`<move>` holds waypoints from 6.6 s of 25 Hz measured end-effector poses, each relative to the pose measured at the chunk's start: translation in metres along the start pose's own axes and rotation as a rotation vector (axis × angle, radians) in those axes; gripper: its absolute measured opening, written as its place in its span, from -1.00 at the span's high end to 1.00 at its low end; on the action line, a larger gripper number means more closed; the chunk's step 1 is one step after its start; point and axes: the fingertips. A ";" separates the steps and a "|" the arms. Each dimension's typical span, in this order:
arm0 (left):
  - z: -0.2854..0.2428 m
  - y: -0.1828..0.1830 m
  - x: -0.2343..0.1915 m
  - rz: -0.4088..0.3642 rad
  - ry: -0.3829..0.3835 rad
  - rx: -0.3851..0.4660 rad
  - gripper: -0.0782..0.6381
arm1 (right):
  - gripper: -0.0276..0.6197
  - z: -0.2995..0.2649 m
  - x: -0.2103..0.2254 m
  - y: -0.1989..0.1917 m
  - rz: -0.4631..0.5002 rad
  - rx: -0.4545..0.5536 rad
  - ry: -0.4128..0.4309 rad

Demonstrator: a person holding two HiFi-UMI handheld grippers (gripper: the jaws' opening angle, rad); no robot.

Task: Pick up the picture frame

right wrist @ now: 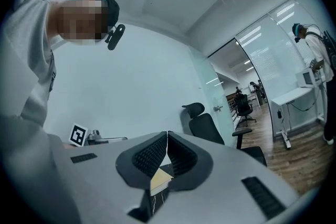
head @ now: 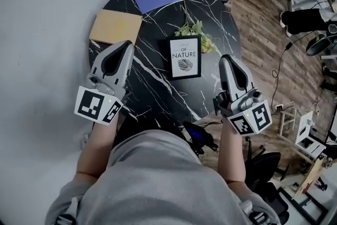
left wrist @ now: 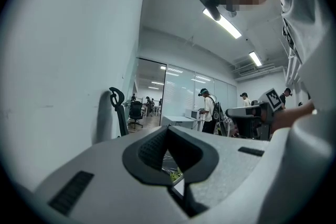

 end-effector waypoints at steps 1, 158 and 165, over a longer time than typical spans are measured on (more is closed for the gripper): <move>-0.002 -0.001 -0.002 0.003 -0.004 0.000 0.76 | 0.83 0.000 0.000 0.000 0.000 0.000 -0.008; -0.026 -0.067 -0.022 -0.004 0.001 -0.144 0.76 | 0.69 -0.046 0.038 -0.153 -0.753 -0.339 0.495; -0.019 -0.051 -0.022 -0.021 0.008 -0.119 0.76 | 0.69 -0.040 0.032 -0.126 -0.725 -0.287 0.502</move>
Point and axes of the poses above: the fingertips, and each gripper's own axes: z backward along the fingers, x to its right, y out of its top, and after that the axes turned 3 degrees about -x, right-handed
